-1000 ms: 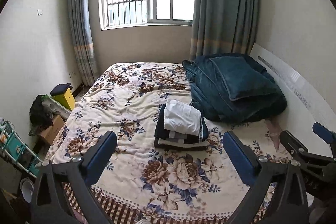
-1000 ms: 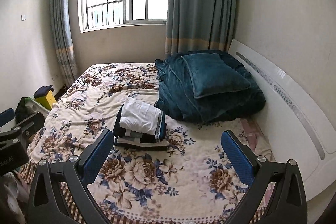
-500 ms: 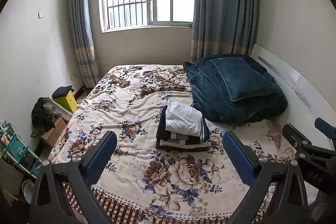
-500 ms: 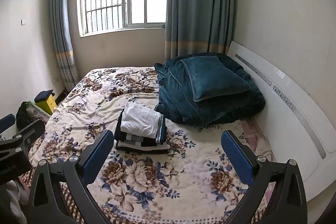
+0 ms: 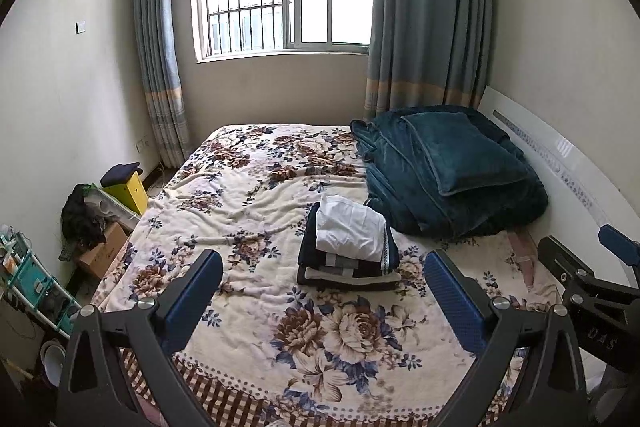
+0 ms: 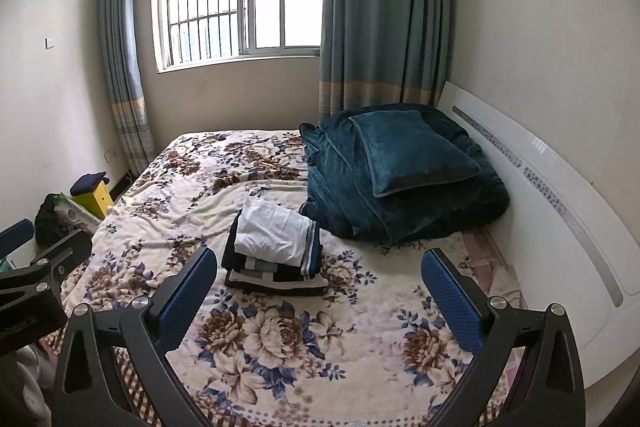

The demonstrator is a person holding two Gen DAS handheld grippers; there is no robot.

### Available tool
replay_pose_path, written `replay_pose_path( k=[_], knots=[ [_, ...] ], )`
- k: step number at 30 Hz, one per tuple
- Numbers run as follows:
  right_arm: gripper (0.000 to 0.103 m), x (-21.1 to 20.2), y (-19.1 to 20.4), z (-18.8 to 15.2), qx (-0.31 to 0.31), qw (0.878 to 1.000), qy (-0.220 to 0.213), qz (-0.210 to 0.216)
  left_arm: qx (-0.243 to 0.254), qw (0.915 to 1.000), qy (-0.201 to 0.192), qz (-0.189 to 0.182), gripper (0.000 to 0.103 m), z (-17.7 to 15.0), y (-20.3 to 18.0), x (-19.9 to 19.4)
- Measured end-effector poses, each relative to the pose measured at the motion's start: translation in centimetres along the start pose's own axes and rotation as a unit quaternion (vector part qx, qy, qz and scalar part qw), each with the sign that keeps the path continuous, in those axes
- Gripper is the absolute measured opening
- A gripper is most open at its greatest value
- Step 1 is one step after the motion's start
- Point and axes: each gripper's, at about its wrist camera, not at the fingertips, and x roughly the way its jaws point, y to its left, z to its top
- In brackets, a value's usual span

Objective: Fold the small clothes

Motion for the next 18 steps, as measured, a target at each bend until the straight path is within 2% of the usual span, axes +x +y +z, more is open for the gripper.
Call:
replay_pose_path(
  k=[18],
  knots=[
    [0.103, 0.02, 0.03, 0.21, -0.003, 1.0, -0.004, 0.007, -0.005, 1.0, -0.001, 0.003, 0.103, 0.14, -0.52, -0.5]
  ],
)
